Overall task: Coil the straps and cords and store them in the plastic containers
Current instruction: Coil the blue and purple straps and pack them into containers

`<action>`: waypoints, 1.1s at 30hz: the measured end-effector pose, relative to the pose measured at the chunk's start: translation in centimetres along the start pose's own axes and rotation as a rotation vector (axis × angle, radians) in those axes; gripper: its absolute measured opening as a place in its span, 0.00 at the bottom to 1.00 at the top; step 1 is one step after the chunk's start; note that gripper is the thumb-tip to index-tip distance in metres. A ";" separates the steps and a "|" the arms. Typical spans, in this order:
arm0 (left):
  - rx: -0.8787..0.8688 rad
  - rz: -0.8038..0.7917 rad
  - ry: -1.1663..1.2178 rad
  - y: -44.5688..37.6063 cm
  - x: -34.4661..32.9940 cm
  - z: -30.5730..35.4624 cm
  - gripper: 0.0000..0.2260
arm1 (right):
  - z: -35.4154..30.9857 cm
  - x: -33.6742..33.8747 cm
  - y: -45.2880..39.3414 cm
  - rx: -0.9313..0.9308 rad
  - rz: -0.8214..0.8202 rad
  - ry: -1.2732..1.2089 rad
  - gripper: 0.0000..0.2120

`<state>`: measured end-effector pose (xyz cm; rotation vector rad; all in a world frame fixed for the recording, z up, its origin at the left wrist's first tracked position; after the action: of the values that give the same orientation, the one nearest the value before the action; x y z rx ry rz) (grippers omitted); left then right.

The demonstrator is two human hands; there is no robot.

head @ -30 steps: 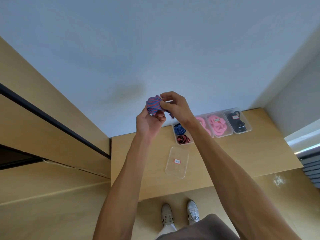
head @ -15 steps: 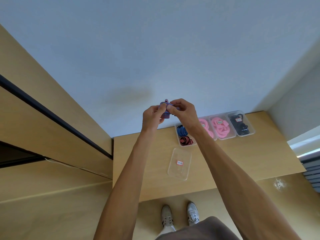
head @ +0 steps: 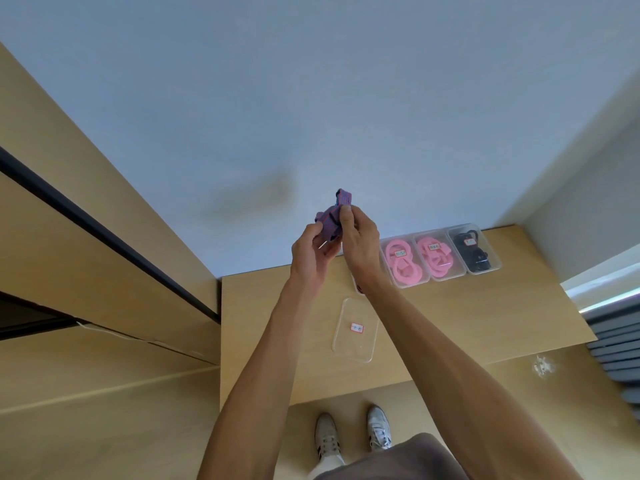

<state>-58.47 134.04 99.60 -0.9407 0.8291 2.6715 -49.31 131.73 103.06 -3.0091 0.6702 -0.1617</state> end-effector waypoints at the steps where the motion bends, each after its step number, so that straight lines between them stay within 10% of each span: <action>1: -0.004 0.027 -0.035 -0.1 0.5 -0.2 0.09 | 0.3 0.2 -0.3 -0.041 -0.005 0.006 0.17; 8: 0.049 0.147 -0.445 -1.5 1.8 -2.7 0.13 | 3.8 1.6 0.3 -0.319 0.126 -0.276 0.10; 28: 0.199 0.363 -1.079 -9.0 0.3 -15.8 0.21 | 18.1 10.6 -3.5 -0.598 0.040 0.097 0.16; 33: 0.104 0.479 -1.123 -12.3 0.8 -14.9 0.08 | 20.6 9.2 -6.7 -0.513 -0.038 0.195 0.13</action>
<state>-47.07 135.79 84.04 0.8682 0.9021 2.7982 -35.83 134.45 83.92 -3.5322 0.7730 -0.3356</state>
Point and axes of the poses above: each hand's wrist, its own y-axis away from the middle knuckle, its own x-axis out of the back of the hand, z = x × y, the point moved 1 cm from there along -y, towards the middle knuckle, and after that the axes turned 8 degrees about x, right-handed, at the moved point
